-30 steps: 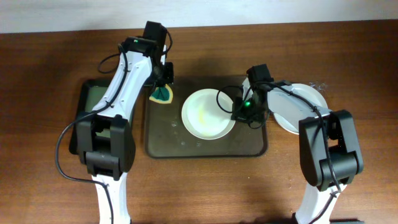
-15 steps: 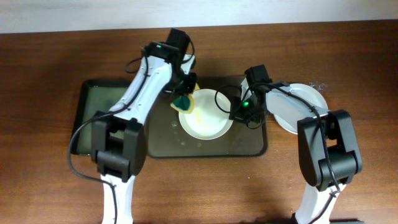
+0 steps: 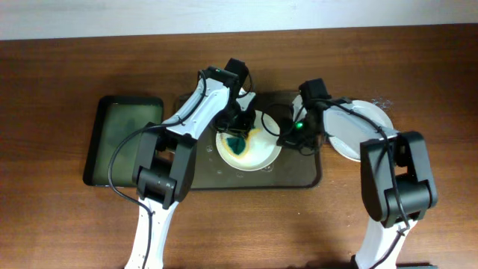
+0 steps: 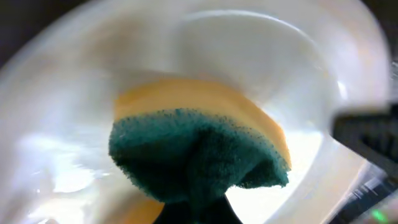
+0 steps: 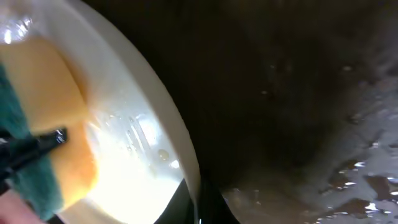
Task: Clean dirty plates on tray and stack at the side
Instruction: 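Scrub the cream plate with the sponge while right gripper holds rim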
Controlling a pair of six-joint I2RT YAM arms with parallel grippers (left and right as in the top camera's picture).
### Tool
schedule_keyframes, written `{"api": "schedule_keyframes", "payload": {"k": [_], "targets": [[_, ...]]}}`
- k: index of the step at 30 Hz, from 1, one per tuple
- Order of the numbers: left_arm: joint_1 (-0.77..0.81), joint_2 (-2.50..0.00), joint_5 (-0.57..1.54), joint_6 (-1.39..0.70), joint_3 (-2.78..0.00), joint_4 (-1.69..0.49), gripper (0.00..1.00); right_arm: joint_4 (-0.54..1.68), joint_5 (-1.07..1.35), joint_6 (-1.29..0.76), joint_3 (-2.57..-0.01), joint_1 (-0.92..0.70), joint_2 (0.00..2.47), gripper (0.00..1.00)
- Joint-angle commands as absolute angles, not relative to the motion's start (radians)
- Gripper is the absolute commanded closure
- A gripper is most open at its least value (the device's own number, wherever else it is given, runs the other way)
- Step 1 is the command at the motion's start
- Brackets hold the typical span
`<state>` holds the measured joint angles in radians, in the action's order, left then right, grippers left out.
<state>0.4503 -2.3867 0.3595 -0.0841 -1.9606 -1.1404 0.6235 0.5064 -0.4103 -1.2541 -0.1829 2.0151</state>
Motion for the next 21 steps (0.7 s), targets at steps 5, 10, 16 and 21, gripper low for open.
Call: {"api": "schedule_keyframes", "payload": {"k": [5,10,16,21], "targets": [[0.437,-2.437,0.773,0.111,-1.945,-1.151,1.00,0.624,0.670,-0.374,-1.253,-0.110,2.023,0.96],[0.450,-2.437,0.516,-0.104,-1.945,-0.998,1.00,0.624,0.670,-0.374,-1.253,-0.135,2.023,0.96],[0.449,-2.437,0.010,-0.450,-1.947,-0.912,1.00,0.636,0.661,-0.374,-1.253,-0.139,2.023,0.96],[0.452,-2.436,-0.216,-0.456,-2.024,-0.937,1.00,0.643,0.643,-0.374,-1.253,-0.139,2.023,0.96]]}}
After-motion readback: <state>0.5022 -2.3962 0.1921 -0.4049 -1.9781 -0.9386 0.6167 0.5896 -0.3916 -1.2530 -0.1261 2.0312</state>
